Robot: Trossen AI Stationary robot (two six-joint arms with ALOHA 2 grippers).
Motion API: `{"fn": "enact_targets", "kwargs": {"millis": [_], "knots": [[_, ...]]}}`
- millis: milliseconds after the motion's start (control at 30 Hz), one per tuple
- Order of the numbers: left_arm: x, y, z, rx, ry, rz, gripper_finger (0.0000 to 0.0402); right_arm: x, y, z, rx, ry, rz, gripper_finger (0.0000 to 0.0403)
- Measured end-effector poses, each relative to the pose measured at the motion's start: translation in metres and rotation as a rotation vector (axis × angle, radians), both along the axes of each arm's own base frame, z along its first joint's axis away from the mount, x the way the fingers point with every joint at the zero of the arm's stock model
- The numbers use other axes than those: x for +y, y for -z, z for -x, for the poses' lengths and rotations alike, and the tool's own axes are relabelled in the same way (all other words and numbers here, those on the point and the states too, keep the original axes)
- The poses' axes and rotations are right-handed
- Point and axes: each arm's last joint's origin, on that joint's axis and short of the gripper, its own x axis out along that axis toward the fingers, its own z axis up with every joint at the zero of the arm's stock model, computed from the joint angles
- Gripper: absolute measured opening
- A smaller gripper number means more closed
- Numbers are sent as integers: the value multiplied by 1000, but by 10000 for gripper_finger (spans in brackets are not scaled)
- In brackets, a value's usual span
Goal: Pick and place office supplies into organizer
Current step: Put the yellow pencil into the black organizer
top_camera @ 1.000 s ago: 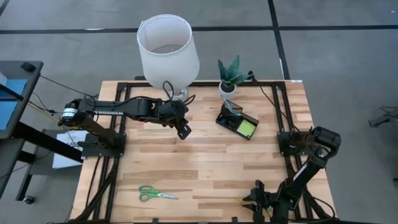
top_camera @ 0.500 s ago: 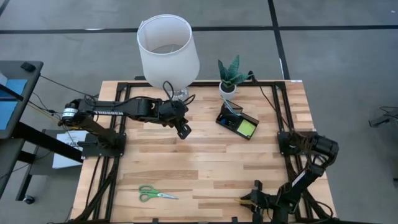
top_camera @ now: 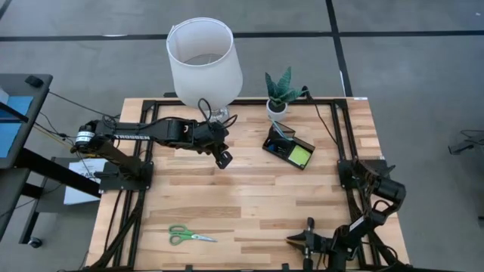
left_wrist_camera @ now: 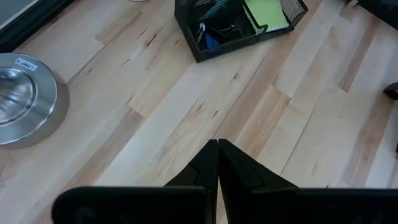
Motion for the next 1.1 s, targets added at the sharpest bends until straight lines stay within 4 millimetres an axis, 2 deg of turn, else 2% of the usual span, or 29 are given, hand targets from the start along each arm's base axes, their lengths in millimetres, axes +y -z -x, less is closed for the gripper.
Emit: {"fn": "enact_targets", "kwargs": {"millis": [633, 833, 933, 1100], "knots": [[0, 0, 0, -1, 6, 5, 0, -4, -3, -7, 15, 23, -36, 55], [0, 0, 0, -2, 6, 6, 0, -7, -4, -15, 14, 53, -64, 15], [-1, 0, 0, -3, 14, 16, 0, -8, -4, -18, 12, 68, -71, 15], [-1, 0, 0, -4, 21, 25, 0, -12, -18, -30, 27, 82, -90, 14]]}}
